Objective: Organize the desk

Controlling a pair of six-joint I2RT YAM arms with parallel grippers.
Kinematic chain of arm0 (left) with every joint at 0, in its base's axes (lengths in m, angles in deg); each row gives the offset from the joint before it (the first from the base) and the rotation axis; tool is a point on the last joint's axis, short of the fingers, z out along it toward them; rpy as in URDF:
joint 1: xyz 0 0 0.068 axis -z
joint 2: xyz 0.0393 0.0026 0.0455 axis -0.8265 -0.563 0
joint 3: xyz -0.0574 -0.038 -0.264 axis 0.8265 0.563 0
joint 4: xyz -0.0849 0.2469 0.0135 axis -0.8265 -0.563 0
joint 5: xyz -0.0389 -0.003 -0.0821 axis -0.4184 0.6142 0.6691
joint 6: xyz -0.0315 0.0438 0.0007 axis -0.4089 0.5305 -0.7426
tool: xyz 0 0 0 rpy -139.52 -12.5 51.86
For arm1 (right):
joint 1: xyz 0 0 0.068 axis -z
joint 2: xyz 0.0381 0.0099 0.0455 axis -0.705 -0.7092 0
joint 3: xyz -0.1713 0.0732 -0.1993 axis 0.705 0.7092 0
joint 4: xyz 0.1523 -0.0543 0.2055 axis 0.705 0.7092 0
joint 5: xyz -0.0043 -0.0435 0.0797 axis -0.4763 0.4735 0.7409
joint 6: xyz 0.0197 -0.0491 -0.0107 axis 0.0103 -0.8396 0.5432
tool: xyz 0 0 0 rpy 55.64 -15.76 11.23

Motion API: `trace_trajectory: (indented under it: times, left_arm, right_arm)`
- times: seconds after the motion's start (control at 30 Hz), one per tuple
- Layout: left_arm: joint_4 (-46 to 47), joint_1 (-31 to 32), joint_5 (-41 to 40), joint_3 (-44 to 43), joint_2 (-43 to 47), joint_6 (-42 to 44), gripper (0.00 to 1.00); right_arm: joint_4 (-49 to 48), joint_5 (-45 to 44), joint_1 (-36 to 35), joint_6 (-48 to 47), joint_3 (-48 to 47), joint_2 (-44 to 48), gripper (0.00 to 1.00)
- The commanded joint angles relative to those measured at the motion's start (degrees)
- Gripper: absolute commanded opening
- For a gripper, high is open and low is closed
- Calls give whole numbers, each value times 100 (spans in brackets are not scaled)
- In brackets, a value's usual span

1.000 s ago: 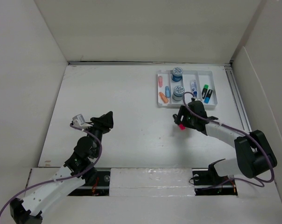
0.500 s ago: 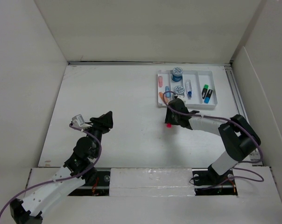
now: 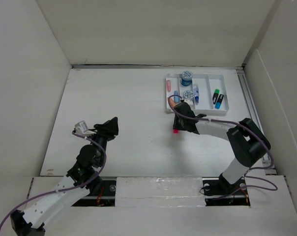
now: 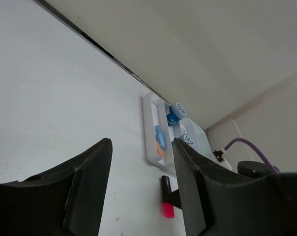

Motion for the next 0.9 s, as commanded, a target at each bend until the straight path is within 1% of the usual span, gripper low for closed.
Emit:
trace_trajectory:
  times: [0.0,0.03,0.07,0.13,0.17,0.27,0.3,0.37,0.4,0.53,0.6,0.67,0.73,0.8,0.87]
  left_arm:
    - [170,-7,-36,-27,-101,51,49]
    - [187,-7,-19,-36,-119,51,49]
    - [274,-7,-1,-1,-215,86,49]
    - [293,-7,16,-18,-260,86,49]
    - [258,-7,17,-44,-321,86,49]
    - [170,-7,43,-124,-366,78,49]
    - [257,-7,52,-80,-374,95,49]
    - [258,-7,34,-54,-357,104,49]
    - [206,-7,25,-80,-348,104,49]
    - [328,-7,69,-10,-322,113,49]
    - [241,-7,52,-71,-357,113,49]
    - [223,-7,60,-80,-357,104,49]
    - [258,-7,43,-62,-357,121,49]
    - [188,-7,34,-88,-340,113,49]
    - [187,-7,60,-80,-331,104,49]
  right_arm:
    - [328,-189,-7,-187,-45,599,10]
    - [328,-215,55,-239,-80,940,10]
    - [319,-233,342,-397,-168,1214,10]
    - [250,-207,476,-476,-282,1312,11]
    - [249,-207,756,-616,-370,1400,11]
    - [83,-154,1223,-802,-678,1253,11]
    - [12,-85,1555,-820,-739,1191,11]
    - [-234,30,1899,-890,-906,1033,11]
    - [-330,143,2240,-908,-968,840,11]
    - [-348,961,3058,-925,-1565,207,12]
    - [-297,1442,3315,-934,-1985,-48,12]
    - [-209,1481,3561,-969,-2285,-478,12]
    - [10,1709,3711,-996,-2760,-882,12]
    - [99,1735,3878,-1066,-3041,-1138,12]
    - [388,1814,4044,-1136,-3542,-1542,13]
